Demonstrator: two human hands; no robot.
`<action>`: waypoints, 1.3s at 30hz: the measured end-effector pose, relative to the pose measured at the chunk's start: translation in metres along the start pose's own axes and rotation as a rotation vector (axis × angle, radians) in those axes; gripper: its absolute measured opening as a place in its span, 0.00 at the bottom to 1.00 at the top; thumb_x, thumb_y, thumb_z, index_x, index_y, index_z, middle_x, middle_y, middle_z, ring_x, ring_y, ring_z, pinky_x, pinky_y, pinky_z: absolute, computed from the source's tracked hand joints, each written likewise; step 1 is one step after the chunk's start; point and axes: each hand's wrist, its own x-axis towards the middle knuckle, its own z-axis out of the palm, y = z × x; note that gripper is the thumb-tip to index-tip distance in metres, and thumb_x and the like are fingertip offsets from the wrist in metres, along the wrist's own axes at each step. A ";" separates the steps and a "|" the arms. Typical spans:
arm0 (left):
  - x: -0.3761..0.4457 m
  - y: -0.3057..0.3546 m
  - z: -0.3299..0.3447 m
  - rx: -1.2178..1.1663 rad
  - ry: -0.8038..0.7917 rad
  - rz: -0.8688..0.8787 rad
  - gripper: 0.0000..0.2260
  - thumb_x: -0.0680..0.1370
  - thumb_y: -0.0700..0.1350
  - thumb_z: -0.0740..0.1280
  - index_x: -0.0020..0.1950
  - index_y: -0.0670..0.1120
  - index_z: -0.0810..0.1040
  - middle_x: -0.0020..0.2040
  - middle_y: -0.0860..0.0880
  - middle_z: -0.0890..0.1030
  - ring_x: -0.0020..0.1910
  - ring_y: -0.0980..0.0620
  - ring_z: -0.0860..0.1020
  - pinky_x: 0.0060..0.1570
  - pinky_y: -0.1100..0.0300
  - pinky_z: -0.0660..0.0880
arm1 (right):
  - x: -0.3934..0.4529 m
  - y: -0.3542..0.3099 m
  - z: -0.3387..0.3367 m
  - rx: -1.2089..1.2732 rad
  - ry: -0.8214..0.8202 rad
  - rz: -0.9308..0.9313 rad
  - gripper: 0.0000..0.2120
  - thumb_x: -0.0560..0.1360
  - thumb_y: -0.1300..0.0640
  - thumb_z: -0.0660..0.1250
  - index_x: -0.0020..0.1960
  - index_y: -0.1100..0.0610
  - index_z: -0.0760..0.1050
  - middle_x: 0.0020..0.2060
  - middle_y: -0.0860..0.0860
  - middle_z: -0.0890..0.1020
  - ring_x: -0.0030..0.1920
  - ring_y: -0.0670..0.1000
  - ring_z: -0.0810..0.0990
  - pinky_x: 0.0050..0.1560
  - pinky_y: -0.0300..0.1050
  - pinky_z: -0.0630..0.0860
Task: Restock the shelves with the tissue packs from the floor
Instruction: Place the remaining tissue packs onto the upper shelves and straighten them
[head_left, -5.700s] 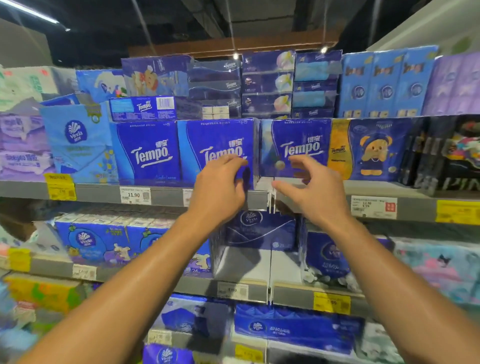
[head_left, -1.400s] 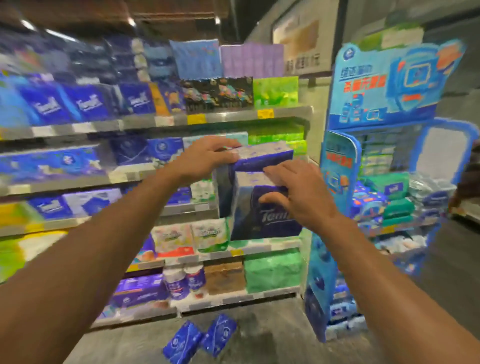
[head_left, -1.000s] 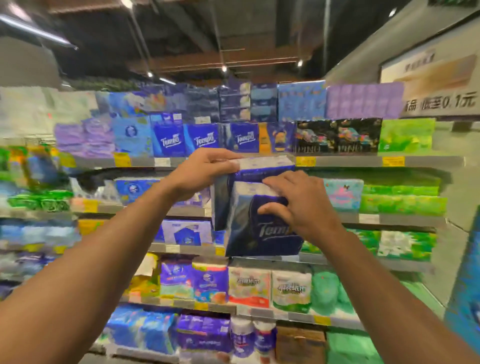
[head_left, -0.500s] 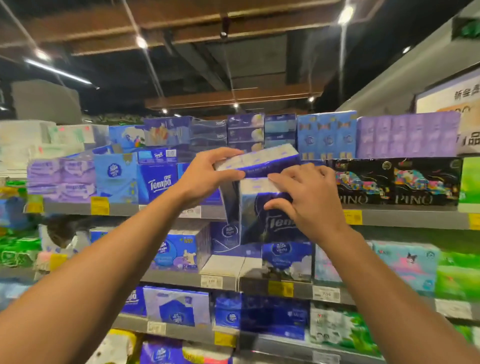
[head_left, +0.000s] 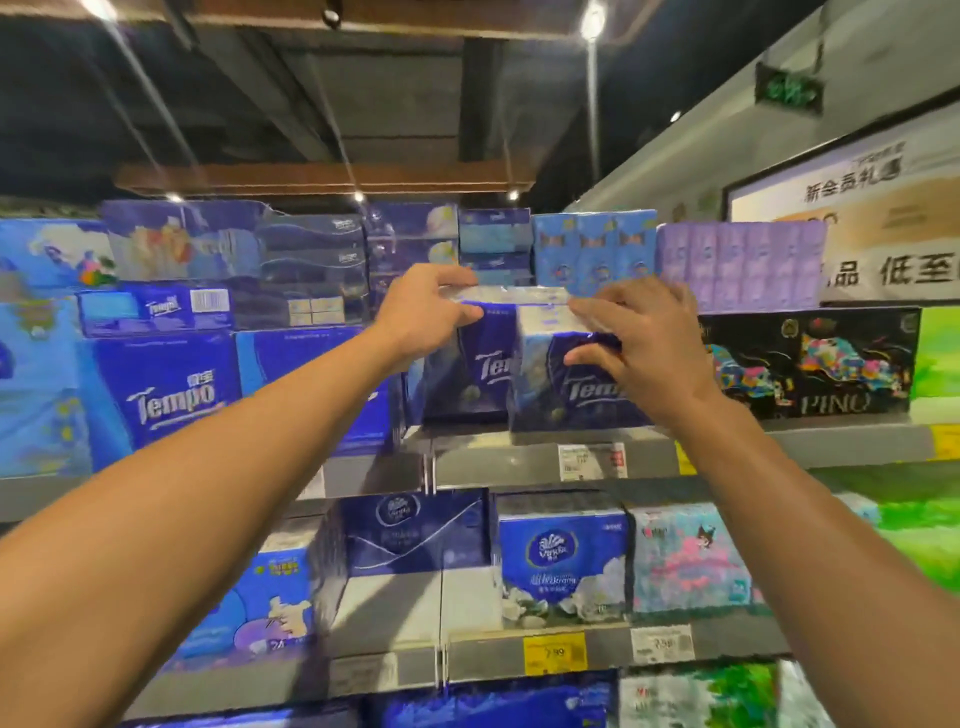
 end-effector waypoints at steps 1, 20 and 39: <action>0.007 -0.008 0.003 0.047 -0.023 0.030 0.19 0.75 0.43 0.73 0.65 0.48 0.78 0.65 0.51 0.78 0.64 0.53 0.74 0.66 0.52 0.72 | 0.001 0.002 0.007 -0.014 0.002 0.001 0.25 0.70 0.35 0.63 0.57 0.51 0.80 0.50 0.53 0.81 0.51 0.60 0.77 0.54 0.60 0.68; 0.022 -0.031 0.005 0.820 -0.033 0.273 0.12 0.77 0.43 0.63 0.60 0.47 0.79 0.56 0.42 0.80 0.55 0.40 0.76 0.51 0.49 0.74 | 0.025 -0.026 0.083 -0.104 -0.078 0.371 0.34 0.68 0.27 0.64 0.67 0.45 0.71 0.73 0.54 0.66 0.70 0.61 0.64 0.63 0.66 0.65; -0.001 -0.057 -0.032 0.843 -0.131 0.197 0.42 0.64 0.79 0.60 0.73 0.59 0.64 0.58 0.46 0.80 0.58 0.44 0.76 0.57 0.48 0.73 | 0.009 -0.043 0.091 0.550 -0.158 0.764 0.54 0.55 0.29 0.77 0.73 0.44 0.58 0.63 0.51 0.77 0.62 0.57 0.75 0.62 0.57 0.74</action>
